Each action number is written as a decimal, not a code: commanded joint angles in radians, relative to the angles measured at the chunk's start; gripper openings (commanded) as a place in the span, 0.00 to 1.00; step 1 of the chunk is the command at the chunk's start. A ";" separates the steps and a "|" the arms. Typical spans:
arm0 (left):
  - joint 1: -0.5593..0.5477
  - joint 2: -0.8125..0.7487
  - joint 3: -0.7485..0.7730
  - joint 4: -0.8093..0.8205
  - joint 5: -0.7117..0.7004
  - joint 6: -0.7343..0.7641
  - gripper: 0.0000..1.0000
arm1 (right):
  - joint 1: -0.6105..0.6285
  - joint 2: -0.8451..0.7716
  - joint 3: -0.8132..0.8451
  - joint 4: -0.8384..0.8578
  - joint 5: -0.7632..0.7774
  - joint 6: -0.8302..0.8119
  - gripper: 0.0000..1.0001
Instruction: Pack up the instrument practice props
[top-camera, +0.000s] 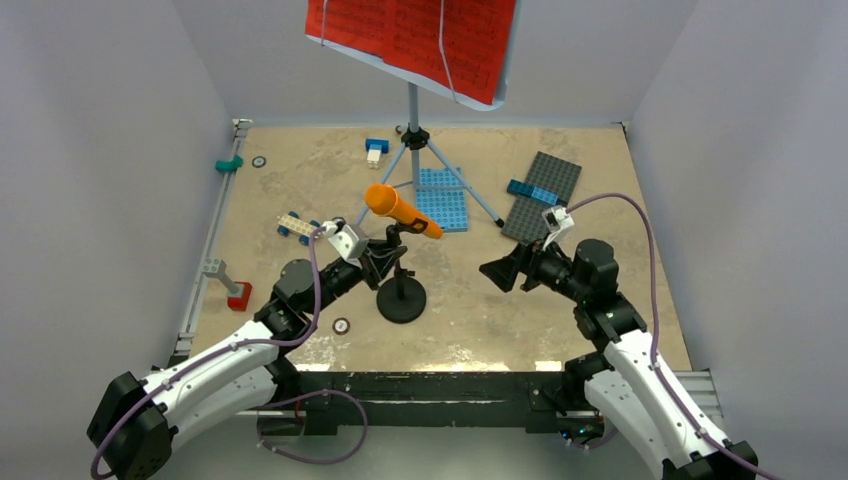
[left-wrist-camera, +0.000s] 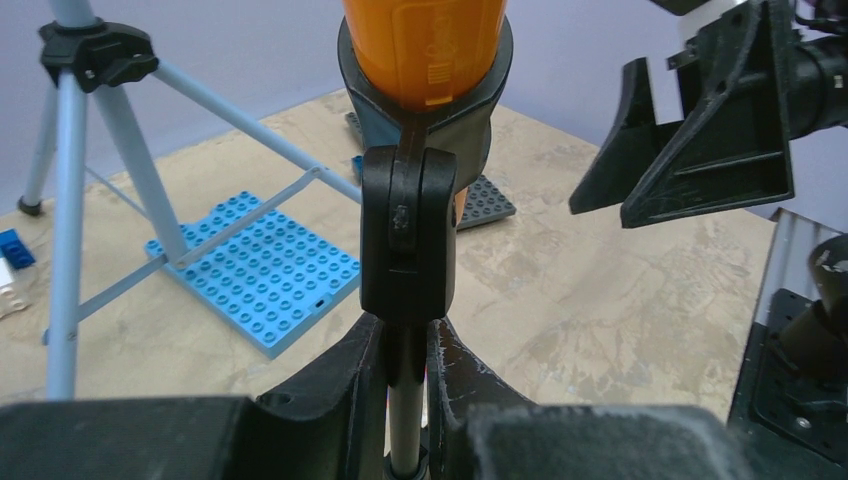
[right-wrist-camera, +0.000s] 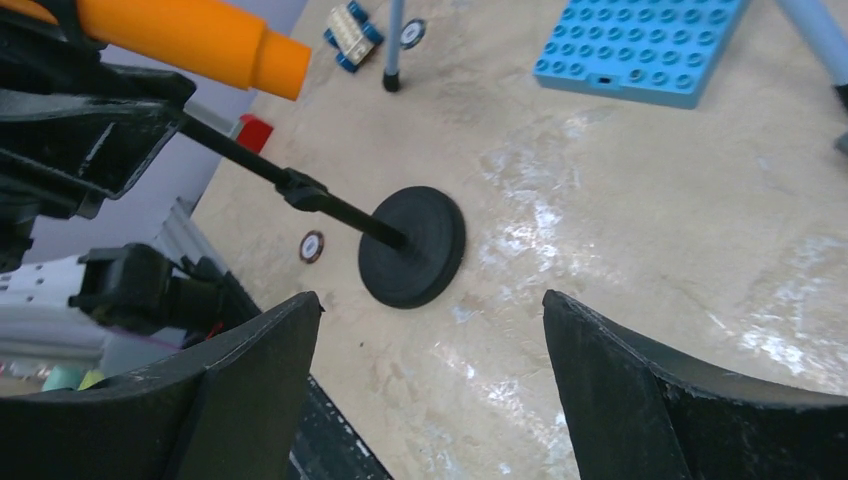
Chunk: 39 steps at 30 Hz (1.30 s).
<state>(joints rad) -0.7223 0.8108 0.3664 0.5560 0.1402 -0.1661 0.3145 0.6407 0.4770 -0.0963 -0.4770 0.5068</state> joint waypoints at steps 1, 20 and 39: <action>-0.016 0.015 -0.005 0.135 0.131 -0.111 0.00 | 0.022 0.046 0.029 0.081 -0.136 0.001 0.86; -0.125 0.101 -0.086 0.295 0.088 -0.067 0.00 | 0.190 0.384 -0.062 0.490 -0.261 0.455 0.83; -0.185 0.075 -0.121 0.299 -0.052 -0.082 0.00 | 0.291 0.611 -0.025 0.656 -0.240 0.554 0.78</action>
<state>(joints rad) -0.8791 0.8921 0.2653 0.8570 0.1139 -0.1909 0.5800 1.2247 0.4107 0.5068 -0.7250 1.0473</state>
